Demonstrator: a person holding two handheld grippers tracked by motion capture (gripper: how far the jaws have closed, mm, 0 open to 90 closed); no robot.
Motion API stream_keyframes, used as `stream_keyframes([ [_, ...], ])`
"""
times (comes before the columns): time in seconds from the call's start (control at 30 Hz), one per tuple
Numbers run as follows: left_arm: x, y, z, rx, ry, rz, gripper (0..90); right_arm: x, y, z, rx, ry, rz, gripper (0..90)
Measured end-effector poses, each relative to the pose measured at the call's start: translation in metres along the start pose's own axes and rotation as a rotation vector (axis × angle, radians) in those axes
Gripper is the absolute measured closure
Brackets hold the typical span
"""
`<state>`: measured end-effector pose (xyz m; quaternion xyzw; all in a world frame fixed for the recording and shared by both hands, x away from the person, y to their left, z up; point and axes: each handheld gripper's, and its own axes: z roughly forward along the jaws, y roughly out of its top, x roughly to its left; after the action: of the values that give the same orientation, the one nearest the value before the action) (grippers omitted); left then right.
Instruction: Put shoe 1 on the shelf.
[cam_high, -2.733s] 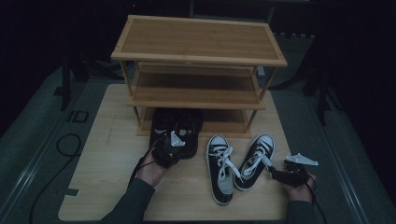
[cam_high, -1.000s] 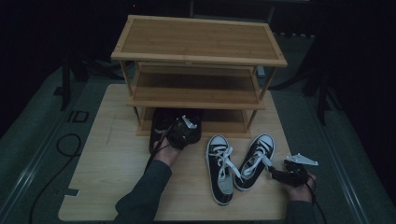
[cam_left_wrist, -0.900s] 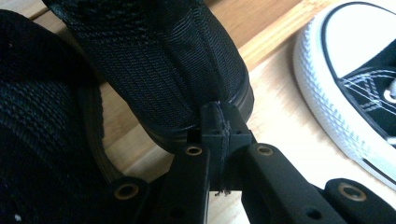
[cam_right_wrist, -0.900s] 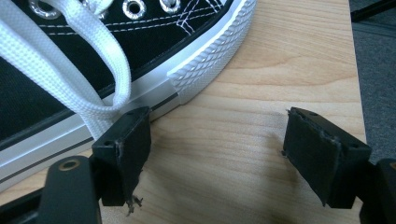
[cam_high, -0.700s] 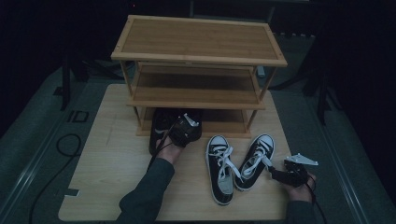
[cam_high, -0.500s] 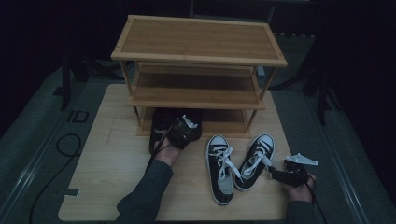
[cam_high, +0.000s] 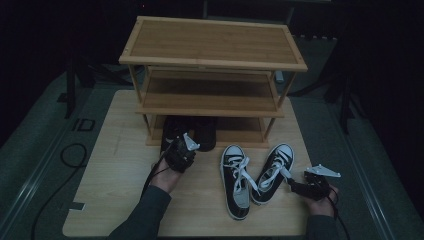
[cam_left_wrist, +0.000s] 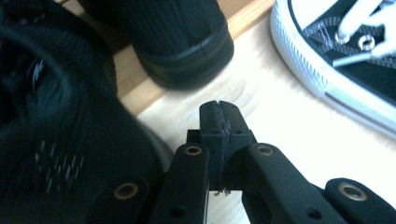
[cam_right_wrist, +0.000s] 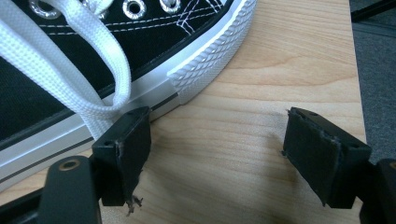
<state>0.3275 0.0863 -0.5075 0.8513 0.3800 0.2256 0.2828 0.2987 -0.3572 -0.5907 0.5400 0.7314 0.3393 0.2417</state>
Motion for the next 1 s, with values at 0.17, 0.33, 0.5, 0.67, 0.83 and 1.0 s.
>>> stream_keyframes([
  [0.17,0.003,-0.021,-0.008,0.022,0.005,-0.017,89.9,0.000,0.000,0.000,0.000,0.000,0.000,23.0],
  [0.33,0.008,-0.039,-0.011,0.048,0.001,-0.031,89.9,0.000,0.000,0.000,0.000,-0.001,0.000,23.0],
  [0.5,0.011,-0.053,-0.010,0.079,0.002,-0.046,89.9,0.000,0.000,0.000,0.000,-0.001,0.000,23.1],
  [0.67,0.012,-0.063,-0.003,0.128,0.002,-0.052,90.0,0.000,0.000,0.000,0.000,0.000,0.000,23.1],
  [0.83,0.018,-0.069,0.004,0.170,0.019,-0.075,90.0,0.000,0.000,0.000,0.000,-0.001,-0.001,23.0],
  [1.0,0.032,-0.074,0.007,0.177,0.050,-0.124,90.0,0.000,0.000,0.000,0.000,-0.001,-0.001,23.0],
])
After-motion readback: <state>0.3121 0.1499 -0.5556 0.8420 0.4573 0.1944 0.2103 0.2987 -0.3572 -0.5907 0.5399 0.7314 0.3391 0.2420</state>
